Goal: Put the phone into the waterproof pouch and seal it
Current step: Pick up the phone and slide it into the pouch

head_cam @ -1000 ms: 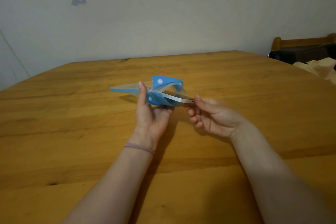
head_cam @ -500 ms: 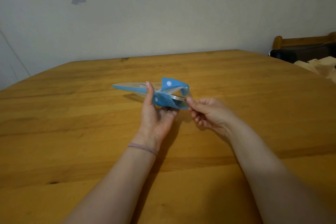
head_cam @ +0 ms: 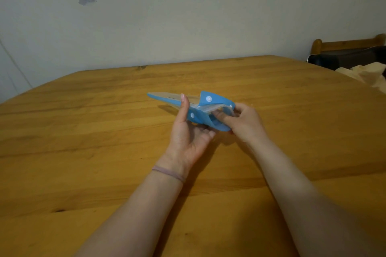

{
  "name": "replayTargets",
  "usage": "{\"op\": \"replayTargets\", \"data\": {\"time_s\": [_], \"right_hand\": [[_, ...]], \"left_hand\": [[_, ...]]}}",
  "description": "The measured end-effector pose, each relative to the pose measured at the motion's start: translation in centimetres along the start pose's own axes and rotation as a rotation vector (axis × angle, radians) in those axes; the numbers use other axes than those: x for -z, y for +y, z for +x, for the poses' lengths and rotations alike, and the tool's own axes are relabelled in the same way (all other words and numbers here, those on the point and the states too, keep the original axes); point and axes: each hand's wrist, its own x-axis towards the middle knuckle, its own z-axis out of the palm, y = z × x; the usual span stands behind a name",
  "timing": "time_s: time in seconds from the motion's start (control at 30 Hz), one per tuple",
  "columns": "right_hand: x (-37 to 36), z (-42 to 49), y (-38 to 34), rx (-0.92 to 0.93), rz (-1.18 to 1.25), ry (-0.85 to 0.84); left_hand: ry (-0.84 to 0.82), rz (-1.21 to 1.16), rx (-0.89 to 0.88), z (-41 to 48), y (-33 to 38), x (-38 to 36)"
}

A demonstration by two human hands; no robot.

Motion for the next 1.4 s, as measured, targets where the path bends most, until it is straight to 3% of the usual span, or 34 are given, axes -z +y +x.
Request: {"op": "replayTargets", "data": {"time_s": [0.3, 0.67, 1.07, 1.17, 1.23, 1.3, 1.4], "right_hand": [[-0.4, -0.8, -0.5, 0.007, -0.138, 0.149], [-1.1, -0.8, -0.1, -0.097, -0.150, 0.164], [-1.1, -0.7, 0.2, 0.037, -0.180, 0.277], [-0.8, -0.7, 0.1, 0.024, -0.196, 0.316], [-0.7, -0.6, 0.1, 0.012, -0.186, 0.320], [-0.8, -0.4, 0.1, 0.004, -0.177, 0.313], [-1.0, -0.2, 0.3, -0.024, -0.168, 0.290]], "left_hand": [[0.006, 0.121, 0.018, -0.3, 0.2, -0.2], [0.034, 0.321, 0.039, 0.0, 0.4, 0.3], [0.313, 0.538, -0.057, 0.5, 1.5, 0.5], [0.420, 0.671, -0.175, 0.3, 1.9, 0.2], [0.452, 0.896, -0.358, -0.1, 2.0, 0.1], [0.348, 1.171, -0.568, -0.7, 1.8, -0.2], [0.112, 1.468, -0.703, -1.3, 1.4, -0.9]]}}
